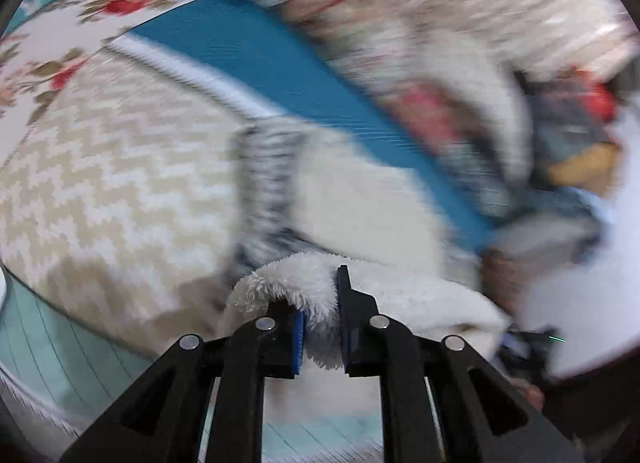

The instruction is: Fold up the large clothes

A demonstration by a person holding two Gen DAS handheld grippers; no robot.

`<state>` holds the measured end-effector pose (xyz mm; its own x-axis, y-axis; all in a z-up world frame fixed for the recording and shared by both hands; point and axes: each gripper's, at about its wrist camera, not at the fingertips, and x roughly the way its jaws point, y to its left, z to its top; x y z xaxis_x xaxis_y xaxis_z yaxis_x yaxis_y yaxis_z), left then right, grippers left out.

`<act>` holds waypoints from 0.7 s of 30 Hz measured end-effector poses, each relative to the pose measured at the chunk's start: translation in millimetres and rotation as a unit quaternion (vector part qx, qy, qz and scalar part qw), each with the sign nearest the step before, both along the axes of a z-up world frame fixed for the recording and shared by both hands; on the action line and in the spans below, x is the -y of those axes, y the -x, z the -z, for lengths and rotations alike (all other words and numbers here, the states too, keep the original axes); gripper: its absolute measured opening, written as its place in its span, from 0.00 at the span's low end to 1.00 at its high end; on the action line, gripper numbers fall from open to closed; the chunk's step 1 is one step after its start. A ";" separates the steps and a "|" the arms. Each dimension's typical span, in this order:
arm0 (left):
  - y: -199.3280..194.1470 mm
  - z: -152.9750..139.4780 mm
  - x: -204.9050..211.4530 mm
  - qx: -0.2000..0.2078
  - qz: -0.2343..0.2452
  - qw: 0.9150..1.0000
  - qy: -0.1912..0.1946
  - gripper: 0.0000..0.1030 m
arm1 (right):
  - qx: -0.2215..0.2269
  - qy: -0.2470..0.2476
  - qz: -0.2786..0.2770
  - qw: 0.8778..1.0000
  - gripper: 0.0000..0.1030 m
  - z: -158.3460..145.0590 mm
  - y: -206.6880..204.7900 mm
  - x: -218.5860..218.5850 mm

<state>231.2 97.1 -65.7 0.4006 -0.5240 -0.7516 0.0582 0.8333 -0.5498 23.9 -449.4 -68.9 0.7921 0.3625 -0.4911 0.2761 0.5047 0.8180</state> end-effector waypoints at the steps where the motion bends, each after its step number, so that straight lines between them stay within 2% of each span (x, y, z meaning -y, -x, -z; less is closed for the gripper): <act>1: -12.6 18.8 3.1 -0.035 -0.019 0.999 -0.019 0.89 | -0.013 -0.012 0.026 1.000 0.59 8.6 -6.1 3.1; 3: -12.1 31.4 -3.7 -0.053 -0.038 0.998 -0.003 0.89 | -0.014 -0.065 0.071 0.995 0.59 26.0 -9.8 12.4; 5: -3.1 23.7 -10.2 -0.039 -0.036 0.998 0.029 0.89 | 0.007 -0.081 0.085 0.993 0.64 25.8 -0.3 15.7; 7: 6.9 11.0 -17.0 -0.015 -0.021 0.998 0.049 0.87 | 0.017 -0.017 0.068 0.997 0.75 11.0 12.1 9.0; 10: 11.8 -10.0 -26.2 0.016 0.003 0.997 0.079 0.86 | 0.009 0.093 0.001 0.996 0.78 -3.3 15.5 -16.4; 12: 12.0 -20.4 -30.4 0.030 0.002 0.992 0.121 0.86 | -0.013 0.147 -0.032 0.988 0.78 -0.7 13.7 -36.0; 13: 9.8 -22.1 -31.7 0.031 -0.001 0.991 0.132 0.85 | -0.022 0.166 -0.043 0.985 0.75 3.0 12.6 -44.1; 14: 3.2 -20.9 -27.9 0.021 -0.005 0.991 0.132 0.84 | -0.040 0.183 -0.065 0.980 0.63 10.7 6.6 -54.4; 15: -0.2 -17.6 -24.7 0.007 -0.007 0.993 0.121 0.84 | -0.053 0.191 -0.084 0.976 0.08 15.6 2.7 -60.1; 16: -1.6 -14.7 -23.6 -0.003 -0.010 0.994 0.113 0.84 | -0.068 0.199 -0.103 0.972 0.05 20.9 -0.6 -66.2; 18: -3.8 -5.6 -27.9 -0.020 -0.015 0.993 0.119 0.84 | -0.063 0.206 -0.074 0.974 0.04 17.2 12.0 -64.3; 21: -3.3 3.8 -47.4 -0.029 -0.024 0.990 0.139 0.84 | -0.092 0.189 -0.017 0.977 0.04 26.8 39.0 -42.9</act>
